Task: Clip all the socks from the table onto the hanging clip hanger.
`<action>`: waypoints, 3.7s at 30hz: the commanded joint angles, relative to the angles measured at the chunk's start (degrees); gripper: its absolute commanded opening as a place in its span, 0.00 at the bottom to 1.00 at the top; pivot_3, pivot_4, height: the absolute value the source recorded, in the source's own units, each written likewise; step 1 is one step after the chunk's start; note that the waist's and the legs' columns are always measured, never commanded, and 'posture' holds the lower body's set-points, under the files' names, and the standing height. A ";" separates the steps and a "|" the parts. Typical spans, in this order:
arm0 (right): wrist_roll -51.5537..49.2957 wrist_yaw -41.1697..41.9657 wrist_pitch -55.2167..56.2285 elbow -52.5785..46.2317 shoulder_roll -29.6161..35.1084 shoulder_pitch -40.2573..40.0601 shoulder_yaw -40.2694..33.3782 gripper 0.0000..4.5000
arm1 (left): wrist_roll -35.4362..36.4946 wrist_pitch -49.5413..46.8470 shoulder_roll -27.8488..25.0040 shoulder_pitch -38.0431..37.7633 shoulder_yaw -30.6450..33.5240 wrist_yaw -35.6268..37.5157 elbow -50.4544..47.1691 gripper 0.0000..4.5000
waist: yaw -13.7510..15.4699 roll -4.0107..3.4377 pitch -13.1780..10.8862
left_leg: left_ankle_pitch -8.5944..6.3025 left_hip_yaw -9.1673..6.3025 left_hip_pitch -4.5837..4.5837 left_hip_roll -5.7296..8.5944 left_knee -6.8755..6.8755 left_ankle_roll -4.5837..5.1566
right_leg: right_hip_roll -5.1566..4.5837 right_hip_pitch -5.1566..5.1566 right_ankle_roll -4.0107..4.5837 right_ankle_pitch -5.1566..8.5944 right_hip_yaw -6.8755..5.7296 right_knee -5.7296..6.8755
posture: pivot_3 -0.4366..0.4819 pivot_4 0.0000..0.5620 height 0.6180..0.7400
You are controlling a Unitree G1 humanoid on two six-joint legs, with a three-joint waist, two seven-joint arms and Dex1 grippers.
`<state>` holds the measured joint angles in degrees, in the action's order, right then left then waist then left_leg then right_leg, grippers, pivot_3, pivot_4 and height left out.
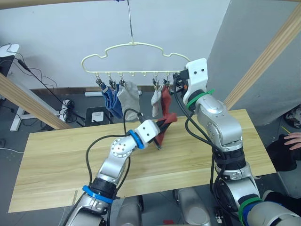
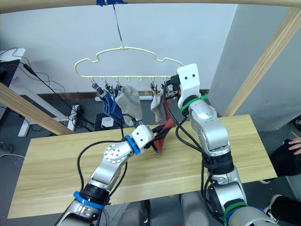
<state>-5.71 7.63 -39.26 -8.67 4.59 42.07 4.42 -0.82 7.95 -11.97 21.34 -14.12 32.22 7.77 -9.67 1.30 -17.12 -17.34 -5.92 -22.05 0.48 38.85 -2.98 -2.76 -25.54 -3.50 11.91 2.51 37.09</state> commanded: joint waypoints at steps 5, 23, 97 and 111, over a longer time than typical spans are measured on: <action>0.04 0.09 0.03 -2.41 0.10 0.95 -0.27 0.00 | -7.23 3.26 5.37 6.31 0.70 -13.26 8.07 0.00 | -0.01 0.00 0.00 | 0.01 0.00 0.01 0.01 0.02 0.01 | 0.01 0.03 -0.03 -0.02 0.00 -0.01 | 0.19 0.50 1.00; -0.18 0.11 -0.92 -2.92 -0.42 0.59 -0.12 0.00 | -6.23 -0.90 9.33 11.12 1.36 -16.26 11.32 0.00 | -0.05 0.00 0.00 | 0.01 0.00 0.00 0.02 0.01 0.01 | 0.02 0.03 -0.03 -0.02 0.00 -0.01 | 0.19 0.51 1.00; -16.69 23.43 -9.74 -28.14 24.36 -14.12 -5.72 1.00 | 14.00 -15.43 -15.71 -1.50 9.81 17.85 -14.70 1.00 | 0.10 0.00 0.00 | 0.01 -0.09 0.05 -0.12 0.02 0.01 | 0.27 0.10 -0.04 0.00 0.06 -0.05 | 0.21 0.49 1.00; -17.02 39.11 4.94 -17.59 42.96 -19.56 -14.25 1.00 | 18.61 -30.98 -39.06 -9.39 29.18 19.41 -13.77 1.00 | 1.58 0.02 0.01 | 0.01 -0.07 0.10 -0.16 0.01 0.01 | 0.33 0.13 -0.04 0.01 0.06 -0.09 | 0.29 0.40 1.00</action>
<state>-22.54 45.61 -36.44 -25.52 46.86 22.70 -8.01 17.63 -23.57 -50.16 11.98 13.26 51.28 -5.73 -8.09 1.32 -17.10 -17.33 -6.00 -21.96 0.31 38.85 -2.97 -2.43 -25.40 -3.54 11.91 2.56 37.00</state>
